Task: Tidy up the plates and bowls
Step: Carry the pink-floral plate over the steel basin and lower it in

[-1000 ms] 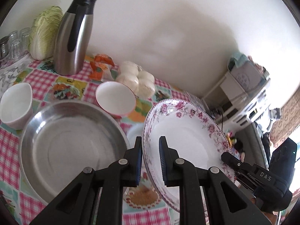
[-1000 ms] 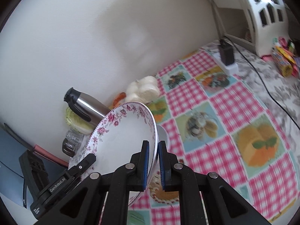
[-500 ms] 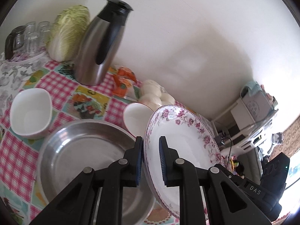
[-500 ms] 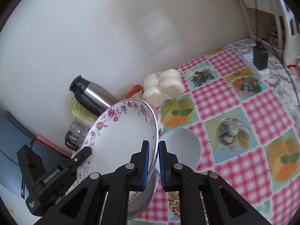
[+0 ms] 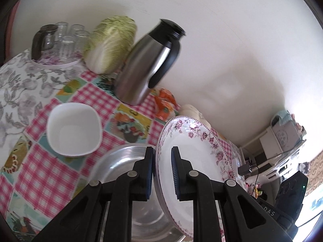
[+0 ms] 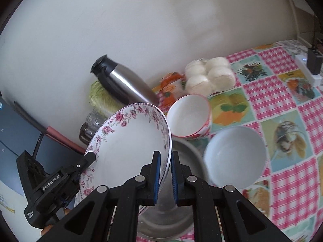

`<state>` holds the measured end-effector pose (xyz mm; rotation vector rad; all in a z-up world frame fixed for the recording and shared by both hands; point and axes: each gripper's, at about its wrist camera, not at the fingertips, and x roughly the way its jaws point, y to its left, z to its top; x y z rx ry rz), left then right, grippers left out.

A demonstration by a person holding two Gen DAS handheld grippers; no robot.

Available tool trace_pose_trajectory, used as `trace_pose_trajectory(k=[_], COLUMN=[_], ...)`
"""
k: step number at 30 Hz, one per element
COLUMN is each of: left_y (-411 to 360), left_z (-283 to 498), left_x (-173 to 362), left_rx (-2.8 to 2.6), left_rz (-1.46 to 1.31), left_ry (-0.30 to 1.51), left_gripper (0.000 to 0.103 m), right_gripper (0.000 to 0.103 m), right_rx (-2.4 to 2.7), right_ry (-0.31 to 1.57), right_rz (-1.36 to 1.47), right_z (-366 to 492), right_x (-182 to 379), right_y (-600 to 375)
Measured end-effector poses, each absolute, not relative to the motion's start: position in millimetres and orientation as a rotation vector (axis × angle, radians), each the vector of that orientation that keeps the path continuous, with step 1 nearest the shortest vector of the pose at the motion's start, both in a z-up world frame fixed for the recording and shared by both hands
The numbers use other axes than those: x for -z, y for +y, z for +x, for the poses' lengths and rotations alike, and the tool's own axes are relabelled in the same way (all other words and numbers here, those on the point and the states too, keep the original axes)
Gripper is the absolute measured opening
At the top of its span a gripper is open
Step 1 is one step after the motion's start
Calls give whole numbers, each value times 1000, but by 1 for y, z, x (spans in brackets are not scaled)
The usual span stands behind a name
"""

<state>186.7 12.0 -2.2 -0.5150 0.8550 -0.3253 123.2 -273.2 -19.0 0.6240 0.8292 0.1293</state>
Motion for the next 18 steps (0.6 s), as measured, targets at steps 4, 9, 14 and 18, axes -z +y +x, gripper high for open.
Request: trace_pose_trajectory(k=[4, 9, 14, 18], left_y=[29, 41, 51, 54], left_z=[186, 187, 189, 192], left_x=[4, 9, 22, 34], left_rx=[304, 281, 263, 240], left_rz=[-533, -542, -562, -567], left_ry=[859, 870, 912, 955], left_gripper=[18, 18, 18, 18], right_gripper=[11, 11, 11, 11], right_rx=[-160, -181, -189, -186], right_ry=[841, 858, 884, 914], right_rz=[628, 627, 636, 631], right_z=[129, 135, 140, 143], right_x=[23, 29, 39, 47], right_y=[-258, -244, -236, -230])
